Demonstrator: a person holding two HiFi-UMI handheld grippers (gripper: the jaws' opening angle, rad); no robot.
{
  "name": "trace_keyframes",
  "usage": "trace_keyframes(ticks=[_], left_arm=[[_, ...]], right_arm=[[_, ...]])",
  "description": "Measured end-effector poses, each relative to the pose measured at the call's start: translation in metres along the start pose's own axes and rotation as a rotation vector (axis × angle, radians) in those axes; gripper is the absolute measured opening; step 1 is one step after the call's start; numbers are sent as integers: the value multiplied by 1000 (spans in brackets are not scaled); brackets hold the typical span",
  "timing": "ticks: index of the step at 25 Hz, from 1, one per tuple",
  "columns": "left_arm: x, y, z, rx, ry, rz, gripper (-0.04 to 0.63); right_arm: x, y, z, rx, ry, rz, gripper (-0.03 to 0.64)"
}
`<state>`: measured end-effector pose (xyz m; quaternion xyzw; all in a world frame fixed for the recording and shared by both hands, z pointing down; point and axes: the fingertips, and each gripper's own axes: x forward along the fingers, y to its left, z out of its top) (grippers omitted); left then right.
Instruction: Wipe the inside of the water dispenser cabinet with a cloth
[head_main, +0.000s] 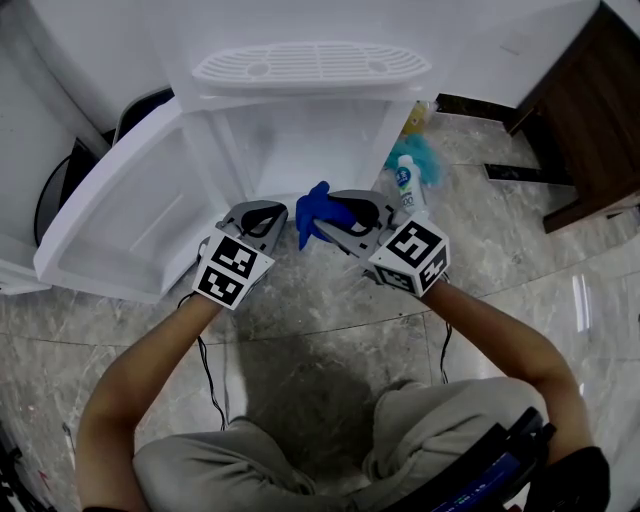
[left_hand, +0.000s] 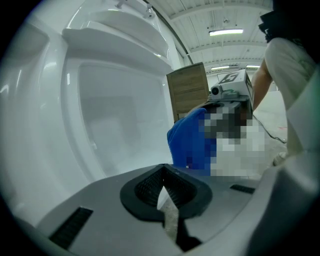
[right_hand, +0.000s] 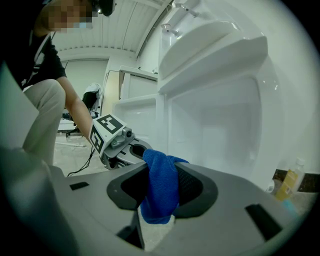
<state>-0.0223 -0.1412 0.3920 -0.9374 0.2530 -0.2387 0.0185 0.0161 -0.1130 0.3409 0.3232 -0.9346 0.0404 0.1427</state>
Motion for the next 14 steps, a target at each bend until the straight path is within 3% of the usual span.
trace_keyframes(ticks=[14], left_arm=[[2,-2,-5,8,16,-3,6]], right_arm=[[2,0,-7,-3,19,2,123]])
